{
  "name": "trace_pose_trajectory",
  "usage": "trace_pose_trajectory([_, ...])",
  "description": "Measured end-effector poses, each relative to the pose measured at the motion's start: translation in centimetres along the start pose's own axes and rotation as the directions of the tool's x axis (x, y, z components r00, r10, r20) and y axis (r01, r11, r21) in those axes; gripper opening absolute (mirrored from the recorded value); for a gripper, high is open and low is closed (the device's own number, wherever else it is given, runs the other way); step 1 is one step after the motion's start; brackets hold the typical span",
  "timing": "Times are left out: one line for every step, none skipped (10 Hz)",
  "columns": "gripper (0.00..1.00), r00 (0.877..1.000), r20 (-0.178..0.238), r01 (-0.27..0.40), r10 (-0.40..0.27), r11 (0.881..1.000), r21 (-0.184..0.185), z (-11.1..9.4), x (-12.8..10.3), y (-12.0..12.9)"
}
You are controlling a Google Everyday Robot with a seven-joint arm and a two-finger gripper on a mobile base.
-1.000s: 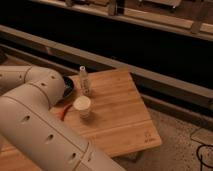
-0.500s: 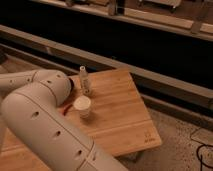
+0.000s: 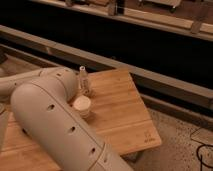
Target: Wipe the white sponge on the table
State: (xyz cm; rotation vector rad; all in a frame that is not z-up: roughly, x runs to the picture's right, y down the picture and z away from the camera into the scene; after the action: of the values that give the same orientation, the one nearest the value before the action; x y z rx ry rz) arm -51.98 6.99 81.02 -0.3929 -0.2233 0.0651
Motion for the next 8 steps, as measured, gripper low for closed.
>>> trace_pose_trajectory([0.00, 1.000, -0.005, 0.007, -0.007, 1.000, 0.006, 0.0, 0.7, 0.3])
trace_pose_trajectory([0.00, 0.999, -0.036, -0.002, 0.002, 1.000, -0.006, 0.4, 2.5, 1.3])
trace_pose_trajectory([0.00, 0.996, -0.090, -0.026, 0.023, 0.999, -0.030, 1.0, 4.8, 2.4])
trace_pose_trajectory([0.00, 0.989, -0.140, -0.046, 0.039, 0.998, -0.049, 1.4, 6.6, 3.6])
trace_pose_trajectory([0.00, 0.980, -0.194, -0.065, 0.051, 0.996, -0.065, 1.4, 7.5, 5.0])
trace_pose_trajectory([0.00, 0.973, -0.225, -0.076, 0.059, 0.995, -0.067, 1.3, 7.9, 5.4])
trace_pose_trajectory([0.00, 0.962, -0.264, -0.092, 0.072, 0.994, -0.066, 1.0, 8.9, 5.8])
trace_pose_trajectory([0.00, 0.950, -0.302, -0.100, 0.078, 0.993, -0.059, 0.5, 9.8, 5.7])
